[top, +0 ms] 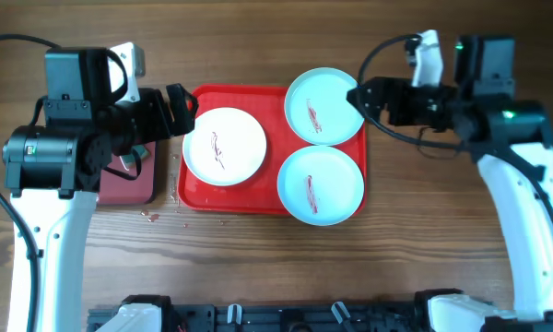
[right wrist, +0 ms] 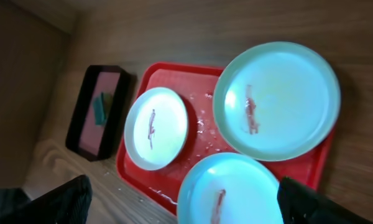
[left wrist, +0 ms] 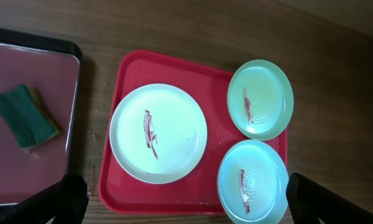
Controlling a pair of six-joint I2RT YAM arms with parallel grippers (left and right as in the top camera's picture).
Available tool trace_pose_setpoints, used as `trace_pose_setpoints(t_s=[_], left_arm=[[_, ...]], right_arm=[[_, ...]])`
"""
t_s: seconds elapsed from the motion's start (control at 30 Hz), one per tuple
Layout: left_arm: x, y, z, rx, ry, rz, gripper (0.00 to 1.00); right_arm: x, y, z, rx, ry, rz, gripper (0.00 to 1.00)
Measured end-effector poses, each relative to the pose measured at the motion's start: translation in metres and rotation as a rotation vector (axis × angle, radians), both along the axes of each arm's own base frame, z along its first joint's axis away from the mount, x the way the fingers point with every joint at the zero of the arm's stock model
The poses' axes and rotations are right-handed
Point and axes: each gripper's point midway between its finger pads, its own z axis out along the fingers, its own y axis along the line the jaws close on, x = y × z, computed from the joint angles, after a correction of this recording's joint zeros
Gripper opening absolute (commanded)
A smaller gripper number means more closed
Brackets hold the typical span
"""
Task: Clean dirty plates on tray and stack at the side
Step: 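Move left gripper over green sponge, right gripper to white plate rim, then grasp the green sponge with the left gripper and lift it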
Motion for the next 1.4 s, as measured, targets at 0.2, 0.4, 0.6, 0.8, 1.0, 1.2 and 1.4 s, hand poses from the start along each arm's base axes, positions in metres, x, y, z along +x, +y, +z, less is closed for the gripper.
trace_pose_setpoints(t_s=[0.2,0.4,0.6,0.8,1.0,1.2,1.4], left_arm=[[0.003,0.047,-0.025,0.047,0.117,0.197,1.00],[0.016,0.132,-0.101,0.192,0.384,0.452,0.95],[0.032,0.159,-0.149,0.208,0.487,0.530,0.95],[0.037,0.165,-0.153,0.211,0.481,0.545,0.96],[0.037,0.165,-0.154,0.206,0.484,0.556,0.98],[0.039,0.165,-0.181,0.204,0.557,0.556,0.94],[0.056,0.169,-0.193,0.200,0.524,0.567,0.80]], right_arm=[[0.007,0.085,-0.059,-0.102,0.107,0.063,0.55],[0.022,0.154,-0.152,-0.229,0.142,0.124,0.49],[0.036,0.178,-0.220,-0.294,0.125,0.154,0.32],[0.035,0.183,-0.238,-0.362,0.111,0.126,0.16],[0.033,0.171,-0.247,-0.436,0.133,0.043,0.04],[0.036,0.172,-0.250,-0.423,0.144,0.011,0.04],[0.036,0.172,-0.250,-0.421,0.148,0.006,0.04]])
